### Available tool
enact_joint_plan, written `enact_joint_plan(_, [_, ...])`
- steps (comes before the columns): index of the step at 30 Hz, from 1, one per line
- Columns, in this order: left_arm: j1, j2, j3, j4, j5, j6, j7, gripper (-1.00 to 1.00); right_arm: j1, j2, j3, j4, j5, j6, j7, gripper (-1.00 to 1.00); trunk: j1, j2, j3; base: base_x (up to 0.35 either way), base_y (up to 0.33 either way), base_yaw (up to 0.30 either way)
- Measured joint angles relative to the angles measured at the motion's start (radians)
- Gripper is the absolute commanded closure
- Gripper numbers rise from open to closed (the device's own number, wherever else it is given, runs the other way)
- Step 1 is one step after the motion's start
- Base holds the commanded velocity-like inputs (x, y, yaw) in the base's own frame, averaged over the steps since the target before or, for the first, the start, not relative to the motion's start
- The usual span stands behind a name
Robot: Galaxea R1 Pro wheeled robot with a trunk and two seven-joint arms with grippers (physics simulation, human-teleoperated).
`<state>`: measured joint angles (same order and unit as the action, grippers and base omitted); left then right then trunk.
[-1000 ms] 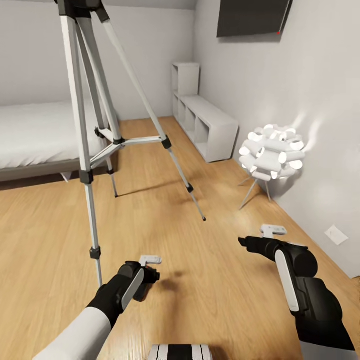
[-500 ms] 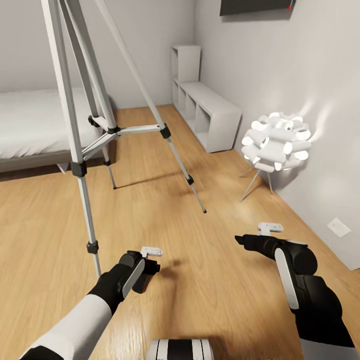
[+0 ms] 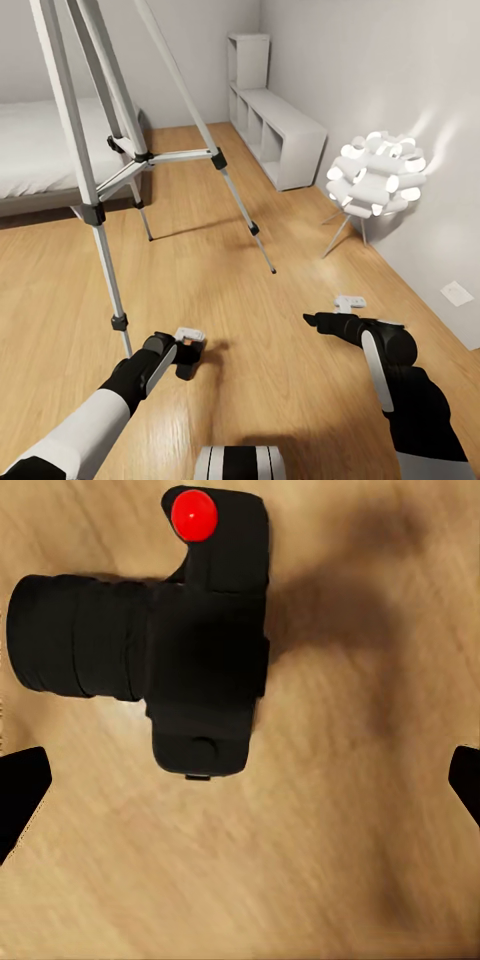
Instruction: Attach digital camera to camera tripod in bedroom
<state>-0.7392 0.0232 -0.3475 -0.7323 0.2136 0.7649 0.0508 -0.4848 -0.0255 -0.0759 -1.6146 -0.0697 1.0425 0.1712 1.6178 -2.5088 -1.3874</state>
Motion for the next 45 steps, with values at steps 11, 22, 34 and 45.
enact_joint_plan(11, [-0.049,0.033,0.001,0.001,-0.089,-0.009,-0.118,-1.00,0.004,-0.003,0.060,0.000,0.001,0.000,0.003,-1.00,0.005,-0.003,-0.043,0.000,0.000,0.000])
enact_joint_plan(22, [-0.085,0.033,-0.001,0.000,-0.092,-0.010,-0.128,-1.00,0.002,-0.008,0.064,0.000,0.001,0.000,0.003,-1.00,0.010,-0.005,-0.085,0.000,0.000,0.000])
enact_joint_plan(34, [-0.088,0.032,-0.001,-0.011,-0.092,-0.021,-0.130,-1.00,0.000,-0.011,0.063,0.000,0.001,0.000,0.003,-1.00,0.015,-0.008,-0.132,0.000,0.000,0.000])
enact_joint_plan(45, [-0.083,0.026,-0.005,-0.016,-0.092,-0.051,-0.133,-1.00,-0.014,-0.013,0.059,0.000,0.002,0.000,0.003,-1.00,0.020,-0.010,-0.170,0.000,0.000,0.000])
